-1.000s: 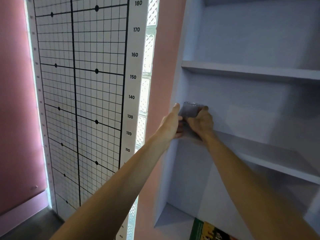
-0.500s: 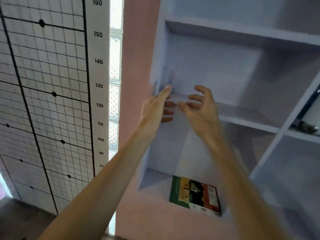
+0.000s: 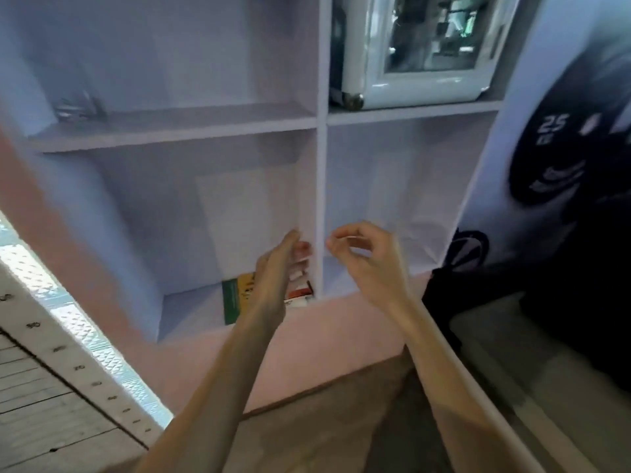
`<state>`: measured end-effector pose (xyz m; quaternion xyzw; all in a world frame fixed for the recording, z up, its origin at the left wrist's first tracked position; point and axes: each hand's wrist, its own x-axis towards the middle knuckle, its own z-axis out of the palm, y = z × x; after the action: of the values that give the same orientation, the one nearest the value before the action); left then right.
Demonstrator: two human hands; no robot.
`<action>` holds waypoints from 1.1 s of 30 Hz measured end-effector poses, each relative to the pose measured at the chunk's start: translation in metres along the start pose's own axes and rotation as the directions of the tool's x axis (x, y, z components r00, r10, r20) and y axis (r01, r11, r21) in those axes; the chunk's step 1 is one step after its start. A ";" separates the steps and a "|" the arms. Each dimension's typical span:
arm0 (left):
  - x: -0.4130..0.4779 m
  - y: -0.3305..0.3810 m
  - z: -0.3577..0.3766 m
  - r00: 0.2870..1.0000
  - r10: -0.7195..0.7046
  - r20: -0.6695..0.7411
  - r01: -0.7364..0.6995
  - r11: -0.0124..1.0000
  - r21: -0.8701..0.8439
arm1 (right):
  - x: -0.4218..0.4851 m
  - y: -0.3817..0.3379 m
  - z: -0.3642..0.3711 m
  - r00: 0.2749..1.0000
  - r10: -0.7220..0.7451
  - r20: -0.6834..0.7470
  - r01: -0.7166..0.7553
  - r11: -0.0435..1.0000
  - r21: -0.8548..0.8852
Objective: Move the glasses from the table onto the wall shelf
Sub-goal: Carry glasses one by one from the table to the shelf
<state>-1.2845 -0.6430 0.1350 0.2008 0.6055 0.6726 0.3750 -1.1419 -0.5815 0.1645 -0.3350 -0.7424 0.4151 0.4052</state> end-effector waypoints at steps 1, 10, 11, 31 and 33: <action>-0.007 -0.013 0.023 0.998 -0.042 0.054 0.042 0.999 0.000 | -0.010 0.011 -0.021 0.999 0.029 -0.033 -0.029 1.000 -0.002; -0.126 -0.118 0.259 0.886 -0.191 0.423 0.151 0.981 0.126 | -0.127 0.100 -0.233 0.950 0.199 -0.241 -0.209 0.978 -0.014; -0.141 -0.129 0.283 0.873 -0.205 0.443 0.155 0.977 0.147 | -0.139 0.109 -0.256 0.940 0.212 -0.269 -0.227 0.973 -0.027; -0.315 -0.288 0.642 0.384 -0.500 0.777 0.357 0.856 0.374 | -0.307 0.214 -0.590 0.594 0.319 -0.739 -0.546 0.834 -0.078; -0.317 -0.298 0.678 0.360 -0.513 0.779 0.407 0.838 0.364 | -0.303 0.229 -0.620 0.576 0.319 -0.753 -0.570 0.817 -0.090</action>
<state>-0.5133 -0.4343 0.0316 0.3470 0.4063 0.3173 0.7835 -0.4239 -0.5219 0.0653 -0.7070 -0.4748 0.2155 0.4778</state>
